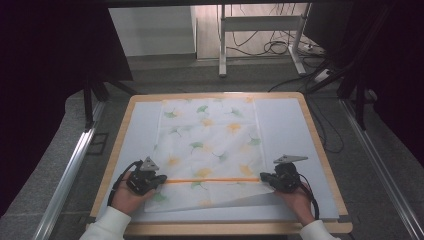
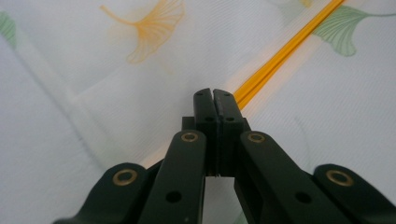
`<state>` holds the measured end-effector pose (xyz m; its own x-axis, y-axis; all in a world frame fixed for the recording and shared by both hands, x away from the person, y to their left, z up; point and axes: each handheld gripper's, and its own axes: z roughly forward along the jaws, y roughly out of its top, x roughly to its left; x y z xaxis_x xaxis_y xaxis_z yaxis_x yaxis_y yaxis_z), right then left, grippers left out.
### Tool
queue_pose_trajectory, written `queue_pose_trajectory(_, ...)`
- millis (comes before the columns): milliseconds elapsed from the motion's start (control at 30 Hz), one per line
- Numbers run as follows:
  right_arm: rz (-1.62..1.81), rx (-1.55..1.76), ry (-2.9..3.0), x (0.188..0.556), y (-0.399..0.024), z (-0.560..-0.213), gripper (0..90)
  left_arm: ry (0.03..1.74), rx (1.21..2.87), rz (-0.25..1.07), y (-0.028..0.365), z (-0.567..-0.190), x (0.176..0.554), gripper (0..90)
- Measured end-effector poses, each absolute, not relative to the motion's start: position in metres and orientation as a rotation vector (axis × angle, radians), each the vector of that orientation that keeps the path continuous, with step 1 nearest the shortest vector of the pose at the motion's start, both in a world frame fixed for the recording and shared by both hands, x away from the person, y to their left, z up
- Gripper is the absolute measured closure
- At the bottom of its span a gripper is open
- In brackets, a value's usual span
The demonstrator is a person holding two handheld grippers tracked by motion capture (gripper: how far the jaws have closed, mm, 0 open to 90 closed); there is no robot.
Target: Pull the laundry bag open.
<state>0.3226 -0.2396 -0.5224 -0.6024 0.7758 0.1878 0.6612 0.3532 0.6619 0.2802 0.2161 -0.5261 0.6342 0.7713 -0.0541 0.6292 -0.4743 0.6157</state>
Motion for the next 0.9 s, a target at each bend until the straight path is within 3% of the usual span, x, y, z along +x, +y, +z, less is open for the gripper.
queue_pose_trajectory(900,1.086,1.317,2.449,0.323,-0.24,-0.523,90.0,1.17,2.183,0.313,0.252,-0.527,0.269,89.9)
